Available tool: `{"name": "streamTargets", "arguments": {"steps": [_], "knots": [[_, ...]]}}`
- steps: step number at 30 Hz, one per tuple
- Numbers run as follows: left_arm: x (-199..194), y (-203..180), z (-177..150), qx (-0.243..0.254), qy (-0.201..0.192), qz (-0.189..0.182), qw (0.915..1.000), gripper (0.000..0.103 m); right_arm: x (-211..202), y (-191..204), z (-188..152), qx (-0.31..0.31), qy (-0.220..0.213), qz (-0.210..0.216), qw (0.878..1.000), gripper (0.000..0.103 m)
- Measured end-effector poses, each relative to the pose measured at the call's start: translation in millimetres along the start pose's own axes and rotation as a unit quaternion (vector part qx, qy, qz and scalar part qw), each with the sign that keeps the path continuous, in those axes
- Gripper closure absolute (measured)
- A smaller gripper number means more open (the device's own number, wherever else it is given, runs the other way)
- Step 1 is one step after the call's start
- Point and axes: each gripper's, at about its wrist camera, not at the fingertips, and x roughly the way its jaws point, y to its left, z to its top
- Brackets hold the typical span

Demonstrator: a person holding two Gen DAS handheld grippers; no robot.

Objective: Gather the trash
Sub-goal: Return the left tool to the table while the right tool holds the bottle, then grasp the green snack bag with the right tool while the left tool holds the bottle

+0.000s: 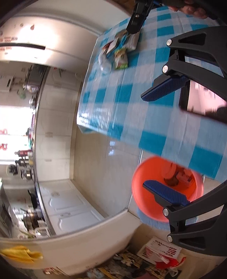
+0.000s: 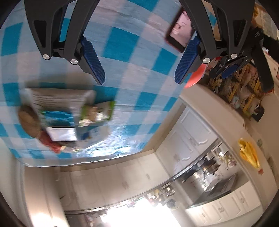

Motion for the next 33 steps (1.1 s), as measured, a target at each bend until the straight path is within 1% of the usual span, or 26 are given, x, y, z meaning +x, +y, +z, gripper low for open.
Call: {"name": "streamTargets", "arguments": {"steps": [5,12,13,14,15,18,19,21,25,28,30,32,33], "knots": [[-7.2,-33.1,1.3,0.025,-0.002,-0.025,0.9994,0.011,-25.0,-30.3,-2.8,0.025,-0.025,-0.022,0.999,0.021],[-18.4,-74.5,8.1,0.062,-0.01,-0.055,0.9965,0.011,-64.7,-86.6,-1.0,0.066,-0.065,-0.06,0.994,0.021],[-19.0,-79.2,8.6,0.066,-0.012,-0.058,0.996,0.011,-68.5,-92.5,-0.2,0.066,-0.069,-0.066,0.993,0.02],[-18.5,-85.9,9.0,0.071,-0.012,-0.062,0.9955,0.011,-72.1,-99.2,0.6,0.066,-0.075,-0.076,0.992,0.016],[-17.6,-90.4,9.0,0.073,-0.011,-0.065,0.9951,0.011,-75.7,-108.1,1.9,0.067,-0.081,-0.089,0.99,0.015],[-13.9,-105.9,8.0,0.086,-0.007,-0.073,0.9936,0.011,-75.5,-129.7,5.8,0.068,-0.081,-0.104,0.989,0.015],[-11.7,-110.4,8.3,0.089,-0.005,-0.076,0.9931,0.011,-72.8,-139.7,8.5,0.068,-0.078,-0.117,0.988,0.015],[-6.4,-119.6,10.4,0.102,0.001,-0.082,0.9914,0.011,-67.3,-155.3,13.5,0.073,-0.069,-0.129,0.986,0.015],[3.8,-137.7,22.0,0.129,0.001,-0.084,0.9881,0.011,-51.1,-177.9,23.6,0.079,-0.054,-0.134,0.986,0.015],[15.2,-147.7,37.2,0.146,0.006,-0.111,0.9831,0.011,-34.4,-189.4,29.6,0.08,-0.039,-0.133,0.987,0.015],[26.6,-157.0,49.8,0.163,0.001,-0.12,0.9793,0.011,-24.0,-191.3,33.1,0.077,-0.031,-0.129,0.988,0.015],[42.6,-167.5,62.6,0.178,0.004,-0.132,0.975,0.011,-17.9,-189.6,35.7,0.072,-0.025,-0.123,0.989,0.015],[53.6,-173.8,71.2,0.189,0.009,-0.147,0.9709,0.011,-13.3,-190.2,37.0,0.07,-0.02,-0.118,0.99,0.015]]}}
